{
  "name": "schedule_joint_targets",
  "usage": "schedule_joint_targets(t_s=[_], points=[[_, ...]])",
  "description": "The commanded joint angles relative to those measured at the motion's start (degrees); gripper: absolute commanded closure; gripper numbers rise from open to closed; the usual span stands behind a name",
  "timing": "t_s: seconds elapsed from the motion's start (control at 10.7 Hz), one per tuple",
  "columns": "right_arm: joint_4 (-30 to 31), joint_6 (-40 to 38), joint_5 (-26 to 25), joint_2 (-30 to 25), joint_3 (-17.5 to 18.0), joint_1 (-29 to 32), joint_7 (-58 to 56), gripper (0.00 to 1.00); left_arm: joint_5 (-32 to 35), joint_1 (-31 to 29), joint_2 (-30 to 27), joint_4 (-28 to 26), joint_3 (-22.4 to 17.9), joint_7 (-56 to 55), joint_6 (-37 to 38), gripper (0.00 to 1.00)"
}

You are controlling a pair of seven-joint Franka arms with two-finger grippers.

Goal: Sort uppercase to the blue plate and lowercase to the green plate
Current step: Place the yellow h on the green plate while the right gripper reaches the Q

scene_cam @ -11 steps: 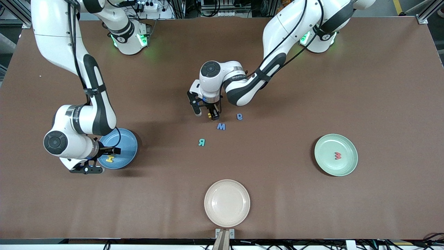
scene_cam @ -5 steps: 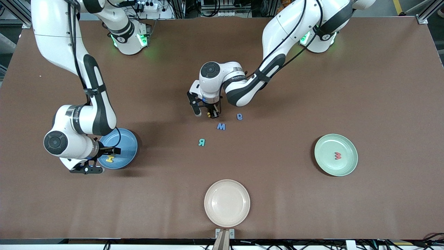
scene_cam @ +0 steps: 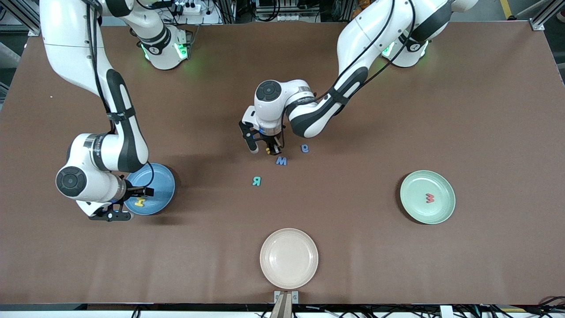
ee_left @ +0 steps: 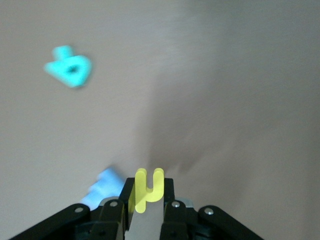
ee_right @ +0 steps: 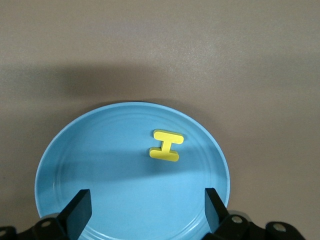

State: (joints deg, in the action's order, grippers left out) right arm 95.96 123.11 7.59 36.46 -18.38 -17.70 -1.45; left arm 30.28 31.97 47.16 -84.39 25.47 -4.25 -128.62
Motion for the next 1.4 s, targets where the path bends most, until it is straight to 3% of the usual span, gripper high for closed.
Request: schedule_joint_targets(t_s=[0.0, 0.19, 0.37, 0.65, 0.84, 1.03, 1.12, 1.21, 1.31], points=[[0.37, 0.29, -0.12, -0.25, 0.36, -0.40, -0.48, 0.00, -0.04, -6.18, -10.74, -2.70, 2.37, 3.53, 11.41, 1.00], [0.28, 0.20, -0.12, -0.42, 0.45, -2.15, -0.31, 0.00, -5.47, -14.87, -15.85, -2.71, 3.88, 7.13, 21.53, 1.00], [0.28, -0.06, 0.05, -1.03, 0.54, -4.96, -0.05, 0.00, -6.20, -24.45, -18.15, -3.06, 3.19, 18.61, 26.65, 1.00], [-0.68, -0.24, 0.23, -1.56, 0.80, -9.70, 4.15, 0.00, -11.00, -33.44, -18.60, -4.72, -4.79, 22.19, 26.58, 1.00], [-0.86, -1.46, 0.23, -3.23, 1.15, -15.32, 7.68, 0.00, -16.29, -34.60, -15.63, -6.30, -12.34, 22.10, 21.69, 1.00], [-1.91, -2.43, 0.14, -4.37, 10.25, -11.86, 8.74, 0.00, -16.74, -35.83, -13.16, -8.59, -13.43, 20.00, 15.71, 1.00], [-2.70, -2.43, 0.14, -4.38, 13.34, -11.31, 8.92, 0.00, -16.83, -35.92, -11.24, -8.68, -14.30, 18.77, 13.68, 0.93], [-2.88, -2.35, 0.06, -4.29, 14.15, -12.52, 10.23, 0.00, -16.83, -36.01, -10.43, -8.51, -14.40, 17.97, 12.35, 0.75], [-2.97, -2.35, -0.29, -4.29, 14.94, -14.36, 11.80, 0.00, -16.83, -35.92, -10.43, -8.08, -14.40, 17.62, 12.25, 0.44]])
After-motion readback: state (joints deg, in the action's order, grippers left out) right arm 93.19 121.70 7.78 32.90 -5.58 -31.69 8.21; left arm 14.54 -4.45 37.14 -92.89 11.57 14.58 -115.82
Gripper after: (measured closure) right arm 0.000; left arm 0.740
